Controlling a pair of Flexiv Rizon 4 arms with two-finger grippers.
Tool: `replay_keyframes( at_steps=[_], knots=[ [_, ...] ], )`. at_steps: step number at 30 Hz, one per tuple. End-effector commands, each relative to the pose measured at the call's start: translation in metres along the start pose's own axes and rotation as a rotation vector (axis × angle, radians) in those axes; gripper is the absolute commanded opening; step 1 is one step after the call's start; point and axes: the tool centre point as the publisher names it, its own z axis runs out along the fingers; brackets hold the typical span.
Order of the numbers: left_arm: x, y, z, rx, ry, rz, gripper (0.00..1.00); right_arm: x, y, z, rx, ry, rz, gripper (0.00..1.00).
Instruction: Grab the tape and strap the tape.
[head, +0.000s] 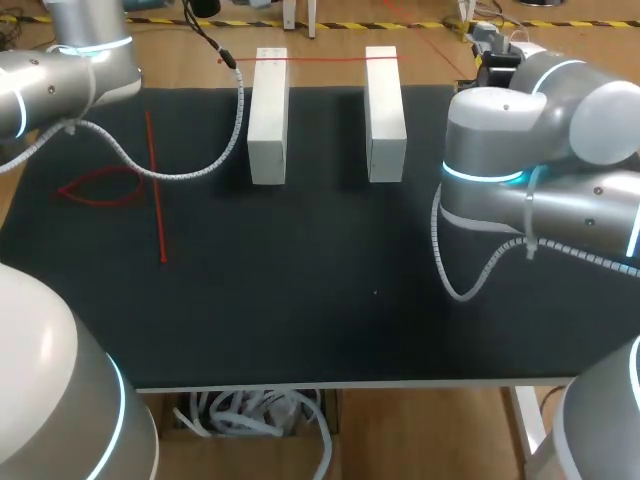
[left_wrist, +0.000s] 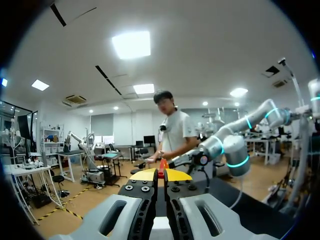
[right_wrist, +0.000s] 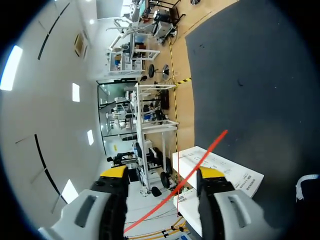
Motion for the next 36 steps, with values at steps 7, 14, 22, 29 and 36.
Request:
replay_keyframes(
  at_steps=[7,14,22,29,36],
  knots=[
    [-0.0003,0.0001,-0.0001,-0.001,0.001,0.0,0.0,0.0006,0.0053,-0.0091,0.004,-0.006,-0.013,0.42],
    [-0.0003,0.0001,-0.0001,-0.001,0.001,0.0,0.0,0.0034,0.0072,-0.0075,-0.001,0.005,-0.013,0.4],
    [-0.0003,0.0001,-0.0001,-0.001,0.001,0.0,0.0,0.0037,0.0078,-0.0069,-0.005,0.006,-0.013,0.35],
    [-0.0003,0.0001,-0.0001,-0.001,0.001,0.0,0.0,0.0034,0.0084,-0.005,-0.01,0.003,-0.013,0.09],
    [-0.0003,0.0001,-0.0001,-0.001,0.001,0.0,0.0,0.004,0.0088,-0.0033,-0.009,0.002,-0.016,0.2]
  ],
)
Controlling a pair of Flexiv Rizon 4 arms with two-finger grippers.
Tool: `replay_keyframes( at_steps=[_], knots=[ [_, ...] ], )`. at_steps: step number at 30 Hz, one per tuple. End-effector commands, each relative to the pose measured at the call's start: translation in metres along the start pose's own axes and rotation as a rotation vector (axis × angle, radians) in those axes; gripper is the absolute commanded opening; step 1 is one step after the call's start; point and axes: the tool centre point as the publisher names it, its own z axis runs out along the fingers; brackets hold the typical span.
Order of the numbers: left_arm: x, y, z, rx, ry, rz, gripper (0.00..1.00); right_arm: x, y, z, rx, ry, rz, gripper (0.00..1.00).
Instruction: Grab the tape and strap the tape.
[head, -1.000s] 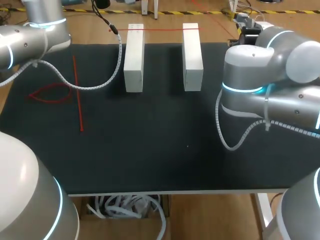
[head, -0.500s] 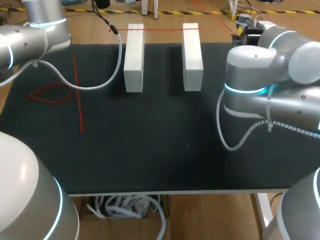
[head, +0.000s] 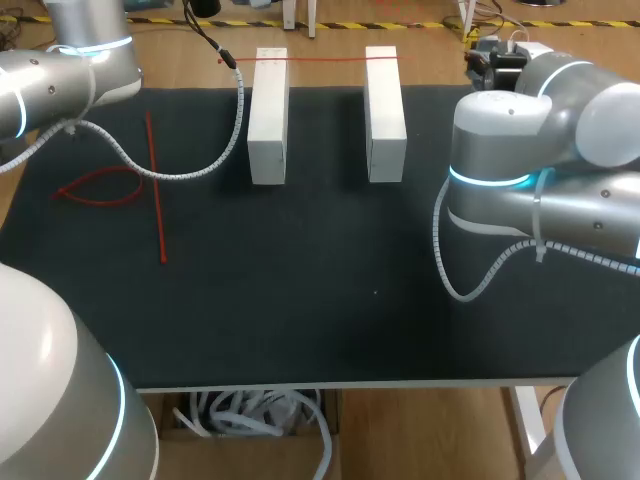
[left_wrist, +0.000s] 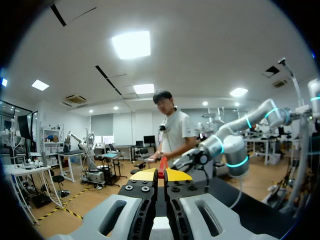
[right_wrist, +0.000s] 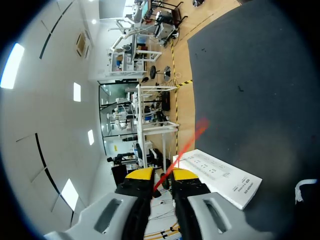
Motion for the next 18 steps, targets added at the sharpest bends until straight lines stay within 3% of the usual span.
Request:
replay_keyframes(
  at_steps=[1,3,5,9,13,18],
  knots=[
    [-0.0003,0.0001,-0.0001,-0.001,0.001,0.0,0.0,0.0013,0.0003,0.0008,0.002,-0.006,-0.005,0.25],
    [-0.0003,0.0001,-0.0001,-0.001,0.001,0.0,0.0,0.0012,0.0002,0.0006,0.005,-0.008,-0.008,0.32],
    [-0.0003,0.0001,-0.0001,-0.001,0.001,0.0,0.0,0.0012,0.0002,0.0005,0.01,-0.007,-0.008,0.14],
    [-0.0003,0.0001,-0.0001,-0.001,0.001,0.0,0.0,0.0013,-0.0011,-0.0013,0.021,-0.009,-0.014,0.27],
    [-0.0003,0.0001,-0.0001,-0.001,0.001,0.0,0.0,-0.0004,-0.0035,-0.0048,0.035,-0.011,-0.023,0.21],
    [-0.0003,0.0001,-0.0001,-0.001,0.001,0.0,0.0,-0.0009,-0.0035,-0.0052,0.034,-0.014,-0.023,0.25]
  ],
)
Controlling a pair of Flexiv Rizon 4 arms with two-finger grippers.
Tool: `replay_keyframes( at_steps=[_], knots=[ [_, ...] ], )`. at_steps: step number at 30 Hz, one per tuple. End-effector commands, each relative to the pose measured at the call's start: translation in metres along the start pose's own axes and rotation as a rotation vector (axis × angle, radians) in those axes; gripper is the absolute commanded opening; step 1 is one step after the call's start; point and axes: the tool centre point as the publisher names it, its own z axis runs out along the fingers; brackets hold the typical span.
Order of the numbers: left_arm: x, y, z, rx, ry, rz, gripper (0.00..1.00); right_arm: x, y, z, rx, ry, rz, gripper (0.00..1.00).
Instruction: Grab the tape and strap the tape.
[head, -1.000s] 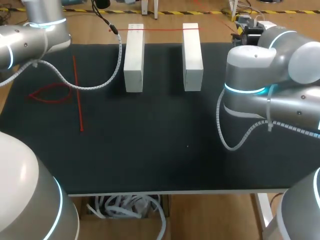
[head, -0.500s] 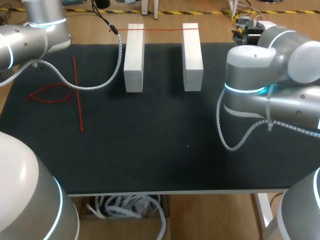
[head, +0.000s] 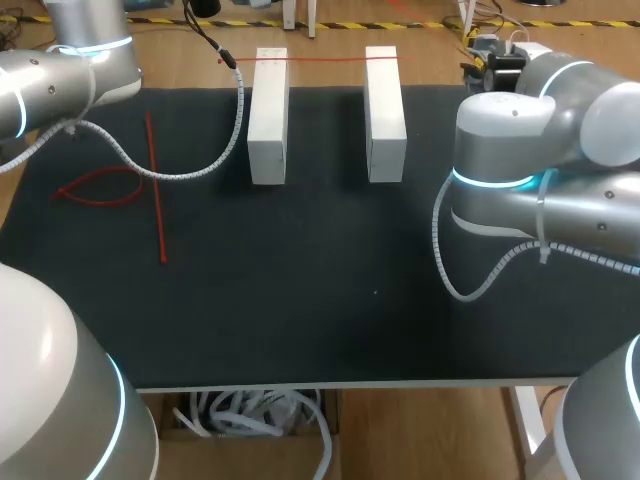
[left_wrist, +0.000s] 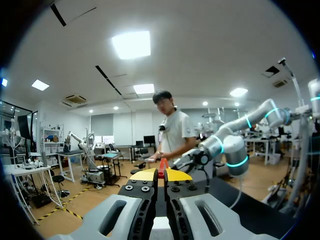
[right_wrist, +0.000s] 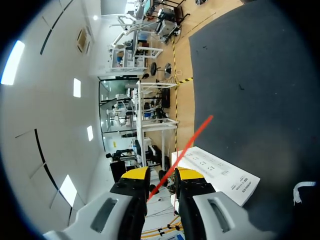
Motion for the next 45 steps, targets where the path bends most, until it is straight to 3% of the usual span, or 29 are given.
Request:
replay_keyframes(
  at_steps=[1,7,10,24,27,45],
  knots=[
    [-0.0003,0.0001,-0.0001,-0.001,0.001,0.0,0.0,0.0018,0.0023,-0.0038,0.006,-0.008,-0.002,0.25],
    [-0.0003,0.0001,-0.0001,-0.001,0.001,0.0,0.0,-0.0014,0.0039,-0.0072,0.005,-0.013,-0.001,0.24],
    [-0.0003,0.0001,-0.0001,-0.001,0.001,0.0,0.0,-0.003,0.0054,-0.0085,0.001,-0.017,-0.001,0.18],
    [-0.0003,0.0001,-0.0001,-0.001,0.001,0.0,0.0,-0.0009,0.0078,-0.0065,-0.007,-0.012,0.002,0.16],
    [-0.0003,0.0001,-0.0001,-0.001,0.001,0.0,0.0,-0.0009,0.0078,-0.0066,-0.008,-0.013,0.003,0.0],
    [-0.0004,-0.0006,-0.0009,-0.02,-0.01,0.025,0.0,0.0009,0.0094,-0.0072,-0.016,-0.01,-0.002,0.0]
  ],
)
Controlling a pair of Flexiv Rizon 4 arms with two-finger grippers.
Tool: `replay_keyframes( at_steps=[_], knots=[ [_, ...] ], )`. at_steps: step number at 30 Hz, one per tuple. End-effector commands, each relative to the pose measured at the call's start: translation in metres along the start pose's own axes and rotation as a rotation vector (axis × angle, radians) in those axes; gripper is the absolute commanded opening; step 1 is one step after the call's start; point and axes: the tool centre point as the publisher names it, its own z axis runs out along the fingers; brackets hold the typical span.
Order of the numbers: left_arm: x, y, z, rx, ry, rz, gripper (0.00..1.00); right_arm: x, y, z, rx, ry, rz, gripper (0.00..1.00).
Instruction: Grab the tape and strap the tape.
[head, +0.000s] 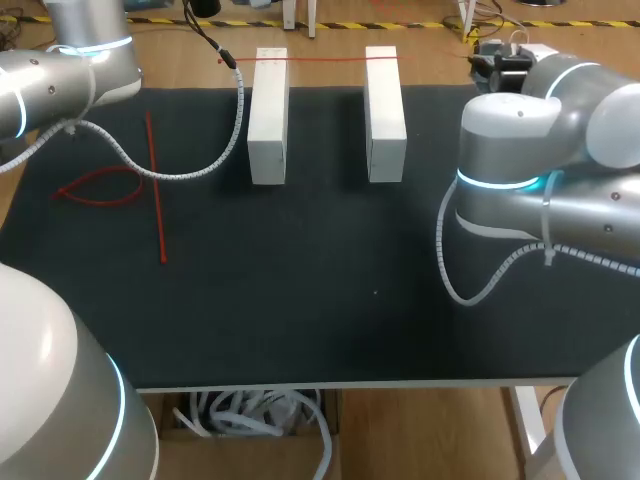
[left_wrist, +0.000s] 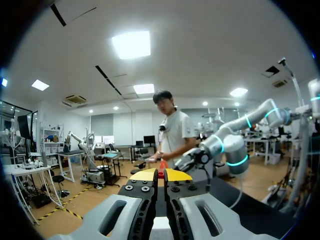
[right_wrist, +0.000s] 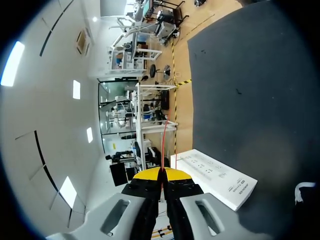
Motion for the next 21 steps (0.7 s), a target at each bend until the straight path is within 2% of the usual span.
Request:
replay_keyframes(
  at_steps=[1,4,9,12,17,21],
  knots=[
    [0.0,-0.001,-0.001,-0.054,-0.02,0.031,0.0,0.002,0.001,-0.001,0.0,-0.006,-0.005,0.0],
    [-0.001,-0.001,-0.001,-0.136,-0.038,0.055,0.0,0.003,0.002,-0.001,0.003,-0.003,-0.014,0.0],
    [-0.002,-0.002,0.002,-0.252,-0.014,0.082,0.0,0.004,0.003,-0.002,0.004,0.0,-0.035,0.0],
    [-0.001,-0.001,0.002,-0.35,0.002,0.08,0.0,0.004,0.005,-0.001,0.004,-0.001,-0.047,0.0],
    [0.001,0.005,0.007,-0.56,0.061,0.039,0.0,0.008,0.004,0.001,0.01,0.004,-0.069,0.0],
    [0.002,0.013,0.008,-0.645,0.077,-0.017,0.0,0.012,0.001,0.004,0.015,0.008,-0.077,0.0]
  ],
)
